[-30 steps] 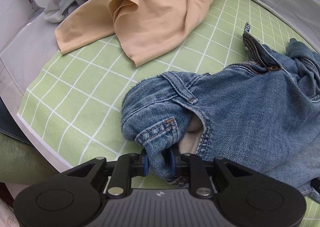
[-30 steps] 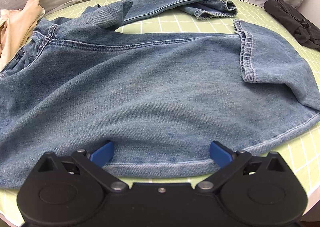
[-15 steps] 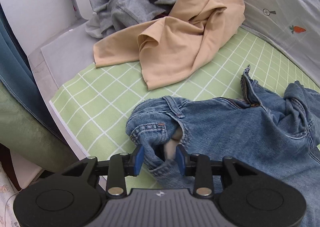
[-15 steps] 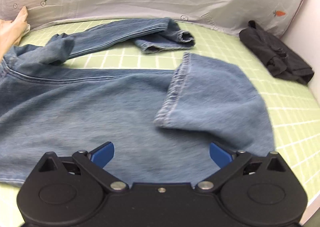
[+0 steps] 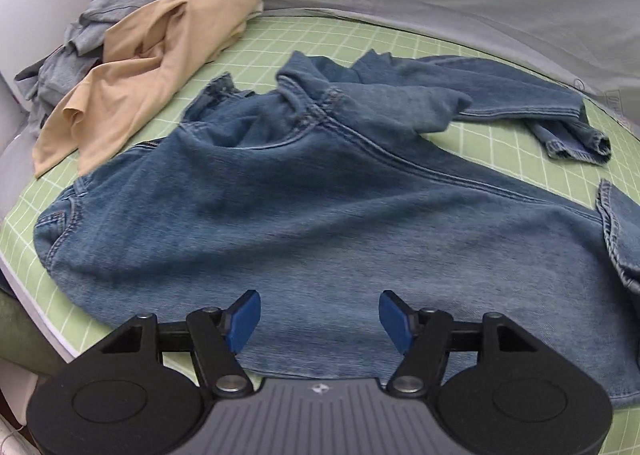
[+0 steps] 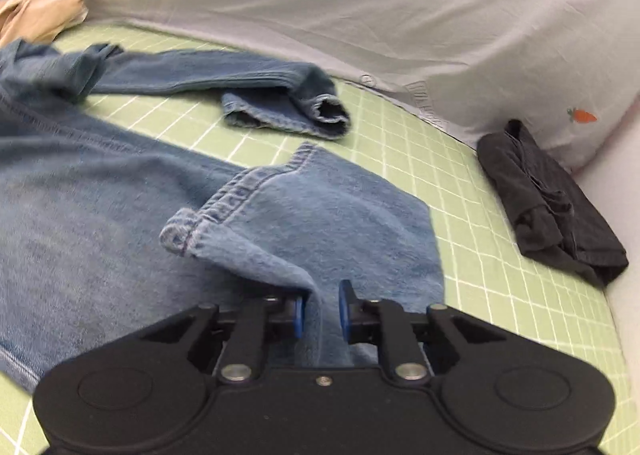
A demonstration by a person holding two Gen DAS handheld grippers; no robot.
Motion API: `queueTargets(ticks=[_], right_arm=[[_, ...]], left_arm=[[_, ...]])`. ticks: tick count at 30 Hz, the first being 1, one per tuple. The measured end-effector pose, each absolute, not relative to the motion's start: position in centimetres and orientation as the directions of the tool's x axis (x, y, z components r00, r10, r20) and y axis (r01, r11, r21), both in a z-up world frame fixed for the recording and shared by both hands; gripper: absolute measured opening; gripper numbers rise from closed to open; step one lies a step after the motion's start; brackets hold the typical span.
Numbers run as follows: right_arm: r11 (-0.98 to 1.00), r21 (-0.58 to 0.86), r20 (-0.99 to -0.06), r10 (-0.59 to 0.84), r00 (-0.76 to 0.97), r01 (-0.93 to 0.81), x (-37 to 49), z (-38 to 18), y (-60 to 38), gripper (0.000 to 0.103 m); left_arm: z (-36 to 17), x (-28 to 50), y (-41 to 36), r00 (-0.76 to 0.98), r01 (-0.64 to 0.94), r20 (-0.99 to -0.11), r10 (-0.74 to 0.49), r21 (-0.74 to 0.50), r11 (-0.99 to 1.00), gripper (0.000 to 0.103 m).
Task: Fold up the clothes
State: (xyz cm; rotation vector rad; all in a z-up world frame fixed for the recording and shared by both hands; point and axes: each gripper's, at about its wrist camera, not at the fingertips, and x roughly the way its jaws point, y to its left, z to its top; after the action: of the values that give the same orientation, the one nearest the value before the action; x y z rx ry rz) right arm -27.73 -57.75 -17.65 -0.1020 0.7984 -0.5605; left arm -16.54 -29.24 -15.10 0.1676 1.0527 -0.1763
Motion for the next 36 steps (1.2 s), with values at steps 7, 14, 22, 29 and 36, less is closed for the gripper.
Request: queueTargets(ticks=[7, 14, 22, 29, 36], right_arm=[[0.697, -0.233, -0.655, -0.628, 0.42, 0.678, -34.1, -17.6, -65.4, 0.009], [0.546, -0.092, -0.707, -0.625, 0.331, 0.833, -42.0, -18.7, -70.5, 0.004], [0.463, -0.129, -0.775, -0.599, 0.203, 0.877, -46.8, -19.9, -72.4, 0.039], [0.484, -0.294, -0.684, -0.709, 0.172, 0.824, -43.2, -18.3, -68.1, 0.075], [0.628, -0.202, -0.665, -0.652, 0.365, 0.752, -38.9, -17.8, -63.7, 0.085]], left_arm=[[-18.1, -17.6, -34.3, 0.395, 0.315, -0.916, -0.072, 0.062, 0.947, 0.067], [-19.3, -18.7, -36.3, 0.359, 0.363, -0.932, -0.06, 0.08, 0.928, 0.067], [-19.7, -19.4, -36.6, 0.353, 0.373, -0.933, -0.067, 0.075, 0.925, 0.074], [-19.7, -19.3, -36.9, 0.354, 0.364, -0.934, -0.037, 0.102, 0.926, 0.083], [-20.1, -19.1, -36.8, 0.363, 0.352, -0.932, 0.004, 0.141, 0.925, 0.097]])
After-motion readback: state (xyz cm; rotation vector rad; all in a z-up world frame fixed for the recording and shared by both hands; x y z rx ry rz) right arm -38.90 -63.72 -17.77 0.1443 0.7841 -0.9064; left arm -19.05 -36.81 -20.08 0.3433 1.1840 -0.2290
